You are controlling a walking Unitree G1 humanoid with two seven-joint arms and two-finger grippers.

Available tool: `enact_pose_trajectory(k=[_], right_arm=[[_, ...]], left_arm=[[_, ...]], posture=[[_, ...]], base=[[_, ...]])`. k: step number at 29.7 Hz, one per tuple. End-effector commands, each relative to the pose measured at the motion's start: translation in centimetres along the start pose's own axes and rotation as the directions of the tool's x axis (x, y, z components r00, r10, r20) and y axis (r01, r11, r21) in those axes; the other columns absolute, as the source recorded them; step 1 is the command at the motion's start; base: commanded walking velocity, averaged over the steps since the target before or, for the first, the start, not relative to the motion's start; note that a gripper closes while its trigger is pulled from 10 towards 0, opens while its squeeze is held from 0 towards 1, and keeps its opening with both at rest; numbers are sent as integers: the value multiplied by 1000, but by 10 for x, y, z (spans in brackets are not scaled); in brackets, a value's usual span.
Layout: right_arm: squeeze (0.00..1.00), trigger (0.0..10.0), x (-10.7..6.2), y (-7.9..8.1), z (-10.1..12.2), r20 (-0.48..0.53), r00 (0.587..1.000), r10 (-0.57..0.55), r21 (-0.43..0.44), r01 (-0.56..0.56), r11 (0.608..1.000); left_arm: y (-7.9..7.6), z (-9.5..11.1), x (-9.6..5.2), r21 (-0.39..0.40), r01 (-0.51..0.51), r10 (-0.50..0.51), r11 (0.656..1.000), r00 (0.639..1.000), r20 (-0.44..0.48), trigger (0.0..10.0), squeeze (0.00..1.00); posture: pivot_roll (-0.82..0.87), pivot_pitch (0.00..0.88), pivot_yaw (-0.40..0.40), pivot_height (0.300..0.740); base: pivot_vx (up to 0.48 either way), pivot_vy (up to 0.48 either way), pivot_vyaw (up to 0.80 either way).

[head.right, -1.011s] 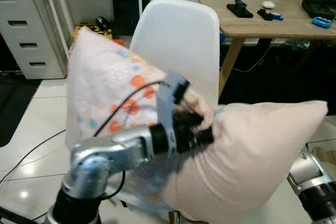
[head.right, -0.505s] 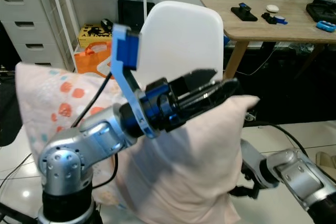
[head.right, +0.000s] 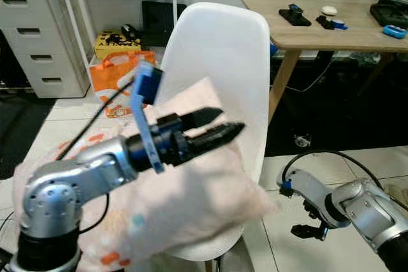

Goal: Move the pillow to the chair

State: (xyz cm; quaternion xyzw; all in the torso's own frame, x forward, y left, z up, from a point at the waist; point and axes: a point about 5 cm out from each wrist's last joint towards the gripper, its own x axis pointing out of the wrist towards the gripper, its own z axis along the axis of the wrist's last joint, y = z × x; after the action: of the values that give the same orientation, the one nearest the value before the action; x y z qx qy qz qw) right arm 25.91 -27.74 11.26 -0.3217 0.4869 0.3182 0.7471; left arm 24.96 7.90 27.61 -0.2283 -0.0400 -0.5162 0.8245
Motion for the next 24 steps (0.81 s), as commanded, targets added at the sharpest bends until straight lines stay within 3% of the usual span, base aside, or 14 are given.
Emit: enact_pose_trajectory(k=[1,4,6,10,11,13,14,16,18,19,20,21,23,24], right_arm=[[0,10000,2,0,-6,-44,999,-12,-5,11,1000],[0,10000,5,-13,-15,-87,988,-124,19,127,992],[0,10000,8,-35,-13,-17,959,-282,118,282,952],[0,10000,9,-32,20,336,924,-181,337,61,939],[0,10000,9,-32,20,336,924,-181,337,61,939],[0,10000,-4,-23,47,578,814,-58,318,-159,935],[0,10000,-4,-23,47,578,814,-58,318,-159,935],[0,10000,-35,-8,75,780,613,125,154,-382,911],[0,10000,-35,-8,75,780,613,125,154,-382,911],[0,10000,-51,4,85,825,505,252,16,-469,883],[0,10000,-51,4,85,825,505,252,16,-469,883],[0,10000,-45,10,82,769,564,299,-12,-455,890],[0,10000,-45,10,82,769,564,299,-12,-455,890],[0,10000,-31,17,72,654,680,333,-43,-406,913]], left_arm=[[4,7,-4,6,-20,20,1000,999,32,10000,0],[22,30,-10,-31,-146,149,989,972,182,10000,0],[40,40,-10,-120,-270,294,955,910,293,10000,0],[50,35,-6,-169,-343,380,924,871,312,10000,0],[50,35,-6,-169,-343,380,924,871,312,10000,0],[50,29,-3,-180,-347,387,920,871,301,10000,0],[50,29,-3,-180,-347,387,920,871,301,10000,0],[49,25,-1,-186,-347,389,919,875,288,10000,0],[49,25,-1,-186,-347,389,919,875,288,10000,0],[48,24,-1,-192,-347,391,918,875,286,10000,0],[48,24,-1,-192,-347,391,918,875,286,10000,0],[49,25,-1,-196,-349,394,916,874,286,10000,0],[49,25,-1,-196,-349,394,916,874,286,10000,0],[50,24,0,-197,-354,399,914,872,284,10000,0]], posture=[[-173,41,-95,556],[-173,45,-92,556],[-176,47,-90,556],[-181,50,-92,556],[-181,50,-92,556],[-175,53,-96,556],[-175,53,-96,556],[-174,56,-96,556],[-174,56,-96,556],[-173,57,-96,556],[-173,57,-96,556],[-175,57,-95,556],[-175,57,-95,556],[-177,58,-95,556]], base=[[0,0,0],[0,0,0],[0,0,0],[0,0,0],[0,0,0],[0,0,0],[0,0,0],[0,0,0],[0,0,0],[0,0,0],[0,0,0],[0,0,0],[0,0,0],[0,0,0]])
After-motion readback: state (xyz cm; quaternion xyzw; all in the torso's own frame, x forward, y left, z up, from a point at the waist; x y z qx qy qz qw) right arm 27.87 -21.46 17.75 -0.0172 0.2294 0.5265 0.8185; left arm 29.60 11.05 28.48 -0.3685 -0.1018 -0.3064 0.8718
